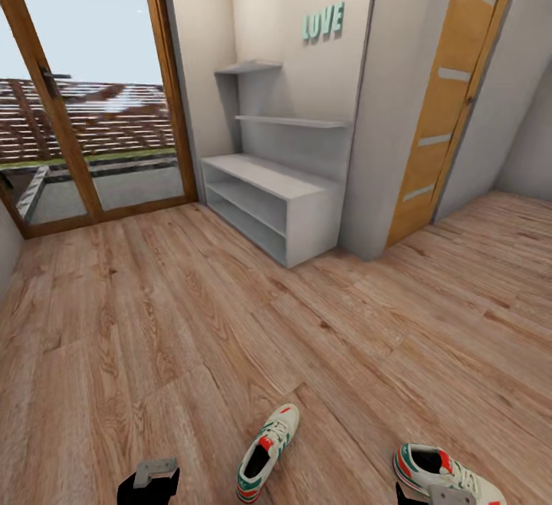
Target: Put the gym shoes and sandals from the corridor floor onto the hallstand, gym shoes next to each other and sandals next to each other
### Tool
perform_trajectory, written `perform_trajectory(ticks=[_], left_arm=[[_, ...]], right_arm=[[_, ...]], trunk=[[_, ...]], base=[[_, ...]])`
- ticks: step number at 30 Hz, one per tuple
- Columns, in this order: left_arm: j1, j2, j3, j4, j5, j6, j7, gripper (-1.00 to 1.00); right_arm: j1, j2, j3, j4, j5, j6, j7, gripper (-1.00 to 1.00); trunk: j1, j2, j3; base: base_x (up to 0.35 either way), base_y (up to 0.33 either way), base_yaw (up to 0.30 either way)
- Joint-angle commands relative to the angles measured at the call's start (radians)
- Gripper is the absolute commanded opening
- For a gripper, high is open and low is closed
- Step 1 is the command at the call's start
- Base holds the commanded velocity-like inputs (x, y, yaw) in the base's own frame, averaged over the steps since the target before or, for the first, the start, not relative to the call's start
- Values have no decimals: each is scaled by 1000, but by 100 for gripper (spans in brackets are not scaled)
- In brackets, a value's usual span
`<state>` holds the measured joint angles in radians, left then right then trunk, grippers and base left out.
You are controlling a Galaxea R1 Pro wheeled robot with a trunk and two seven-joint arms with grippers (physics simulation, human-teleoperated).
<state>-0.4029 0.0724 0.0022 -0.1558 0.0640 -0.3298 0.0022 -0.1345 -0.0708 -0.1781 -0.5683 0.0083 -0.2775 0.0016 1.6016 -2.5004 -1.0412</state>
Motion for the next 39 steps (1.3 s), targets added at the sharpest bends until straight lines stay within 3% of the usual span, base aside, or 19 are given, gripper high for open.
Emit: perform_trajectory(ticks=[1,7,19,22,28,31,39], left_arm=[[0,1,-1,1,7,-3,-1,100],[0,1,-1,1,7,-3,-1,100],[0,0,-1,1,7,-3,-1,100],[0,1,-1,-3,7,-3,-1,100],[0,2,-1,-4,6,-2,-1,100],[0,2,-1,-4,5,-2,-1,100],[-2,3,-1,-6,4,1,-4,100]], right_arm=[[-1,0,-1,1,1,-3,0,100],[-1,0,-1,1,1,-3,0,100],[-1,-3,-3,-8,1,-2,-4,100],[-7,-8,-5,-52,0,-1,-6,100],[-63,-10,-6,-229,1,18,-7,100],[-119,-10,-6,-308,1,77,-8,100],[-305,-12,-11,-402,0,446,-7,100]], trunk=[[0,0,-1],[-2,0,11],[-48,84,48],[-59,105,58],[-82,147,77],[-94,168,86],[-124,224,111]], base=[[0,1,-10],[0,0,-3],[0,0,0],[0,0,0],[0,0,0],[0,0,0],[0,0,0]])
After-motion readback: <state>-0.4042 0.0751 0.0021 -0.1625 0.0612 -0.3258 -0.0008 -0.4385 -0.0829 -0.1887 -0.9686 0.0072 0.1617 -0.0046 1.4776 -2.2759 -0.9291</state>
